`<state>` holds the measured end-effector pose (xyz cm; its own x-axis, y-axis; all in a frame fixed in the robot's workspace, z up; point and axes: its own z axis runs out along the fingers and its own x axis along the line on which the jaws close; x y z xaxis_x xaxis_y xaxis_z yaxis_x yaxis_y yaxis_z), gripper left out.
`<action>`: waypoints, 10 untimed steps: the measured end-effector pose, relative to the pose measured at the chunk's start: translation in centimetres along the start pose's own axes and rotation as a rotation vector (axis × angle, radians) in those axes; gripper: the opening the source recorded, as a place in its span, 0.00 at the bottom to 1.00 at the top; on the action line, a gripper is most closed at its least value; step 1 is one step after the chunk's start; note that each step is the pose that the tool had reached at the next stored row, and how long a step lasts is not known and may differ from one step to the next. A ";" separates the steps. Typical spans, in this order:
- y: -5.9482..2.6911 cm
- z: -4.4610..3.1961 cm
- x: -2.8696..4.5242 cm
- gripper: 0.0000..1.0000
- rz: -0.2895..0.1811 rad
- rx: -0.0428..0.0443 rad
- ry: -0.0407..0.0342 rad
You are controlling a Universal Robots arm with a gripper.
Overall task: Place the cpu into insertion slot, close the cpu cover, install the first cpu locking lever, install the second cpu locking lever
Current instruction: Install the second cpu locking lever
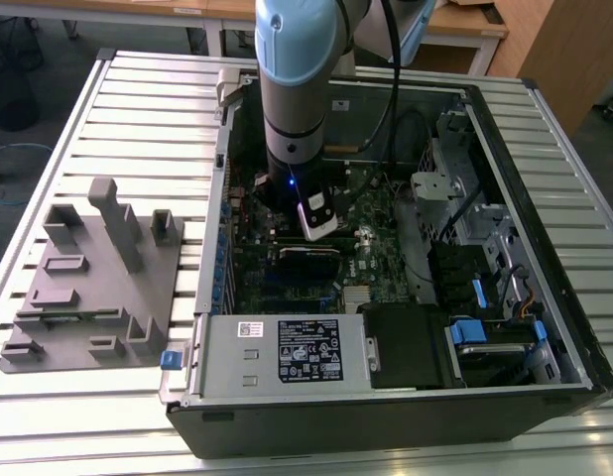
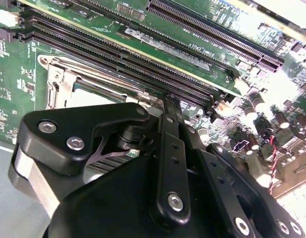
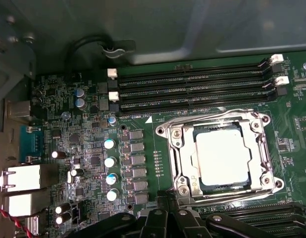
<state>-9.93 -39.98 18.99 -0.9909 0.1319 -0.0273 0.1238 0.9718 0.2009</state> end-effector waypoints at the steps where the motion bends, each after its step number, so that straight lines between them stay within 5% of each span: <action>1: -0.01 0.02 0.00 0.10 0.000 -0.0001 -0.0001; 10: 0.03 -0.15 -0.02 0.10 0.000 -0.0015 -0.0008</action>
<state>-9.92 -39.98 19.14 -0.9909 0.1320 -0.0281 0.1237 0.9715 0.2024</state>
